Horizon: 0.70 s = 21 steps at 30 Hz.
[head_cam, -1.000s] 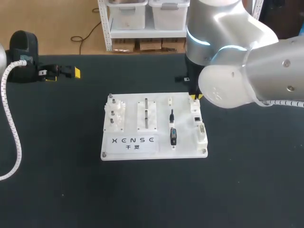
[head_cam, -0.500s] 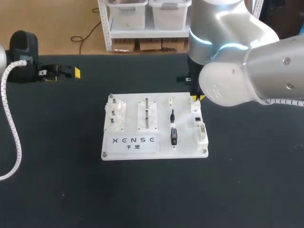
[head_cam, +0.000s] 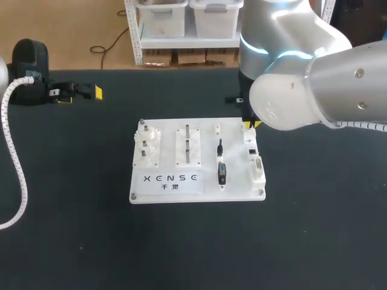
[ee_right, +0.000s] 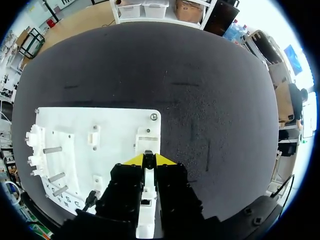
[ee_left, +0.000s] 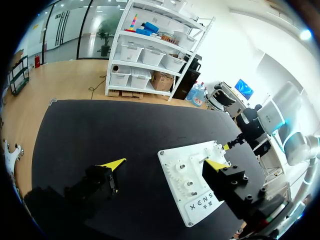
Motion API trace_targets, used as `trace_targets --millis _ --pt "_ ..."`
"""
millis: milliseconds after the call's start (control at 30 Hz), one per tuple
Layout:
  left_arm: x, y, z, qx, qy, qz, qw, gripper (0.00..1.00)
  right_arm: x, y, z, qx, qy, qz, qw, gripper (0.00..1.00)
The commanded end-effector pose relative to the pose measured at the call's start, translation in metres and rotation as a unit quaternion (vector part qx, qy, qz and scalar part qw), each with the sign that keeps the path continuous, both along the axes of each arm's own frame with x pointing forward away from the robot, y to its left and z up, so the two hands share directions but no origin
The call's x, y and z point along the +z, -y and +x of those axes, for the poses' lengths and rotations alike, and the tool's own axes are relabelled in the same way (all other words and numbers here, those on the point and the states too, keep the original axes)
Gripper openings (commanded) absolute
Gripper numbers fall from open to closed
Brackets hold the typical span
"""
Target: Insert the USB connector, Ethernet cable, and multi-pin plug into their matching sockets one by one.
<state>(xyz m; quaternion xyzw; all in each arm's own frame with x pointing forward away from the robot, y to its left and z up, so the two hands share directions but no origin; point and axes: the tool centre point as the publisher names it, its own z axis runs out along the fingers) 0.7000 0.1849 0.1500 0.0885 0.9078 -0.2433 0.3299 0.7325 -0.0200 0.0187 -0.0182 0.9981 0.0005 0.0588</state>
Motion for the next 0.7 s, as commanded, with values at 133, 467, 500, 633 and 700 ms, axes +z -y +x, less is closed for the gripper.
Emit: trace_targets --millis 133,467,500,633,700 --pt "0.0 0.0 0.0 0.0 0.0 0.0 1.0 1.0 -0.0088 0.0014 0.0167 0.008 -0.015 -0.009 1.0 0.0" --pt "0.0 0.0 0.0 0.0 0.0 0.0 1.0 1.0 -0.0123 -0.0007 0.0211 0.026 -0.033 -0.017 0.999 0.0" --pt "0.0 0.0 0.0 0.0 0.0 0.0 1.0 1.0 -0.0132 -0.0012 0.0206 0.027 -0.035 -0.019 0.999 0.0" --pt "0.0 0.0 0.0 0.0 0.0 0.0 1.0 1.0 -0.0166 -0.0019 0.0169 0.034 -0.046 -0.034 0.998 0.0" --pt "0.0 0.0 0.0 0.0 0.0 0.0 1.0 1.0 -0.0181 -0.0027 0.0143 0.039 -0.049 -0.044 0.997 0.0"
